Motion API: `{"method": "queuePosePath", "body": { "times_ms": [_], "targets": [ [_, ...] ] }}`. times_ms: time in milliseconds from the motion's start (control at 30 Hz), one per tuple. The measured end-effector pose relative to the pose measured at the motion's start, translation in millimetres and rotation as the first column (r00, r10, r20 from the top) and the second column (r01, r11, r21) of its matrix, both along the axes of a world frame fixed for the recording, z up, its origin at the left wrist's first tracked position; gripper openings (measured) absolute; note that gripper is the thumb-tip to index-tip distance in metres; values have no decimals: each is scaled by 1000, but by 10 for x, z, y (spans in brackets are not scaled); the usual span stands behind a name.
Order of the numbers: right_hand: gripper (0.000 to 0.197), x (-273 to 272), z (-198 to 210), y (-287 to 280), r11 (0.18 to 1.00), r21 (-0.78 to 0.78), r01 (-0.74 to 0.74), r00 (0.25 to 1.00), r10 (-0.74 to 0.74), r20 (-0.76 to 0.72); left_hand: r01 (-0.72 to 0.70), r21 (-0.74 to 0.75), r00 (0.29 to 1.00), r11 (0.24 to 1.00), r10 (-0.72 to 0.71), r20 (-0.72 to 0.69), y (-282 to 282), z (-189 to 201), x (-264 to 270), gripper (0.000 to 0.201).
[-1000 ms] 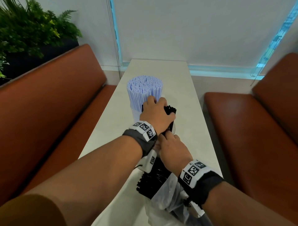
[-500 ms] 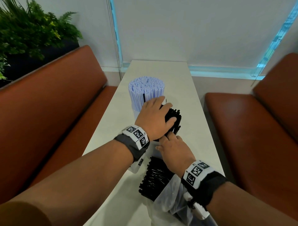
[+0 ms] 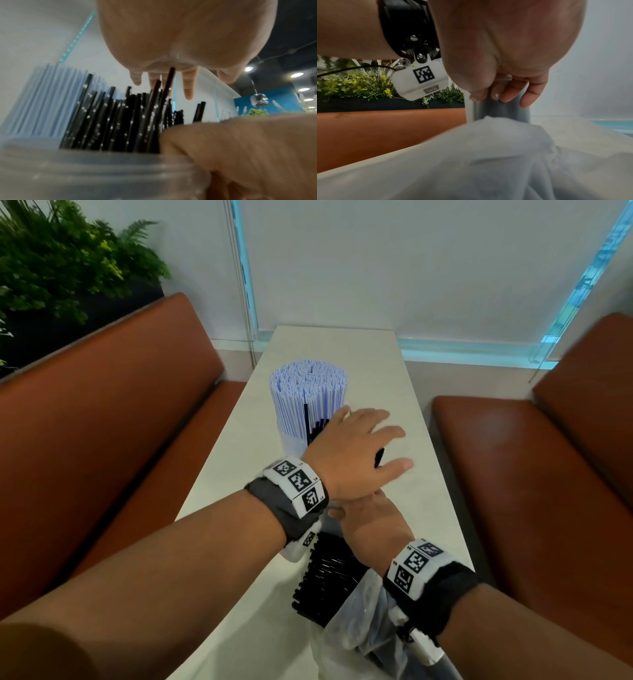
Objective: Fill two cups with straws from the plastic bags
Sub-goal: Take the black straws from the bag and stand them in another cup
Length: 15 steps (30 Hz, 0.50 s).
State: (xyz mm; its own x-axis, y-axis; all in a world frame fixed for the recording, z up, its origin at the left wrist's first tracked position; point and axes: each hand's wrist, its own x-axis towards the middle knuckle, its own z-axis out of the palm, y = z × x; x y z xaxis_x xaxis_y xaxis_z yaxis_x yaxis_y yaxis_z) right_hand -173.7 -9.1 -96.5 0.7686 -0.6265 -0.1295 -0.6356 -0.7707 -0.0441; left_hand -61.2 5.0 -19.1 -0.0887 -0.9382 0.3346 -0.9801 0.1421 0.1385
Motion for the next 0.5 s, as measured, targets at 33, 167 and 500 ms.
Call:
{"method": "queuePosePath", "body": {
  "times_ms": [33,167,500],
  "targets": [
    [41,8,-6,2,1000,1,12,1000,-12,2,45,75,997,996,-49,57,-8,-27,-37,64],
    [38,-35,-23,7,1000,1,-13,998,13,69,52,191,955,980,-105,277,-123,-89,43,35],
    [28,-94,62,52,999,5,-44,984,43,175,-38,132,975,991,8,221,-167,-86,316,53]
  ]
}}
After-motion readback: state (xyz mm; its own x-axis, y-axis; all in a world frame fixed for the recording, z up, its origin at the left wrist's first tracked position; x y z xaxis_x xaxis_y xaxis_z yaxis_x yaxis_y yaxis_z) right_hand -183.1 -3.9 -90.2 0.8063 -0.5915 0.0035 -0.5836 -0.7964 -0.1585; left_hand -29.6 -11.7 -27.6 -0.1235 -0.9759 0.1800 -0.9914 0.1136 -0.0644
